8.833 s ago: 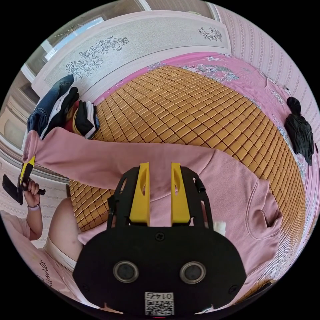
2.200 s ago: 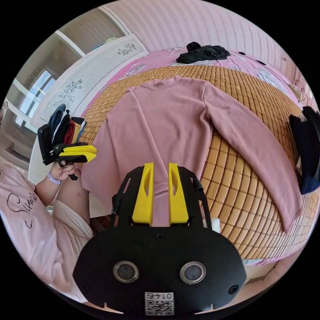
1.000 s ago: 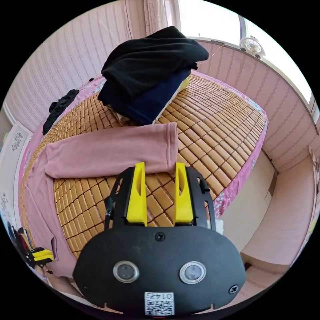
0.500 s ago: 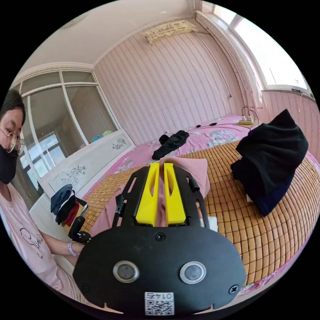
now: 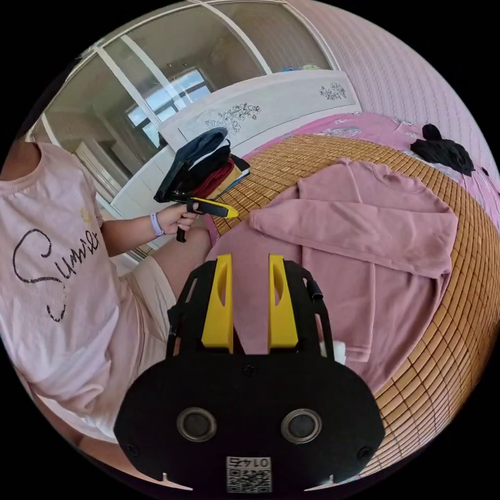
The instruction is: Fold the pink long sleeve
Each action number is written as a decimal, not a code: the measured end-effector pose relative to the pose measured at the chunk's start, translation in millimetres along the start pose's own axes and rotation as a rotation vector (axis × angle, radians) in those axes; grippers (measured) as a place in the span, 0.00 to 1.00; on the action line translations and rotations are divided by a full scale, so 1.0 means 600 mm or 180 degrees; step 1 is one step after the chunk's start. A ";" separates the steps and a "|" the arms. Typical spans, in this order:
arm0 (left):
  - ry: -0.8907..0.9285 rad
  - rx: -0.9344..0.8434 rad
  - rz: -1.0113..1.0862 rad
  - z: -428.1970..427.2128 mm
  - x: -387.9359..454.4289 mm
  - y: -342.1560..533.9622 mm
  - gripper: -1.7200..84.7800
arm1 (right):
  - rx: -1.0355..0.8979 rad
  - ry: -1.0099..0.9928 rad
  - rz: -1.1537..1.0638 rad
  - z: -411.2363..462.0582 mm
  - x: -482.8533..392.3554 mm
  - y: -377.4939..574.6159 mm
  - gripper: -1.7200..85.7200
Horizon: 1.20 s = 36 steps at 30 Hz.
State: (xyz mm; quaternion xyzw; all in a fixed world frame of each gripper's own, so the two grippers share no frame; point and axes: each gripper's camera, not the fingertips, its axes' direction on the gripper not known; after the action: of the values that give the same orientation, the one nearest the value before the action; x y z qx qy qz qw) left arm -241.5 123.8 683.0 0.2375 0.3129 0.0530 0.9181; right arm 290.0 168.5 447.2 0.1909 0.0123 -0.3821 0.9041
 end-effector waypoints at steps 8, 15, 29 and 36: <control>0.0089 0.0273 0.0113 -0.025 -0.020 -0.075 0.08 | 0.0023 0.0352 0.0197 -0.002 0.043 -0.009 0.14; -0.0148 0.0443 0.0074 -0.024 -0.106 -0.251 0.12 | 0.0620 0.1420 0.0848 -0.082 0.269 -0.090 0.18; 0.0469 -0.0061 -0.0673 0.053 -0.232 -0.488 0.03 | 0.0604 0.0514 0.2169 -0.092 0.636 -0.179 0.06; 0.0295 0.0386 -0.0295 -0.025 -0.177 -0.502 0.01 | 0.0957 0.0901 0.1669 -0.205 0.590 -0.213 0.05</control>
State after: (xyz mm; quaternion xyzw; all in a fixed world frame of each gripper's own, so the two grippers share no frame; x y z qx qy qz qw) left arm -351.1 -161.9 589.5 0.2752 0.3683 0.0024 0.8880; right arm 466.8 -111.7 231.0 0.3700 0.0318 -0.1037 0.9227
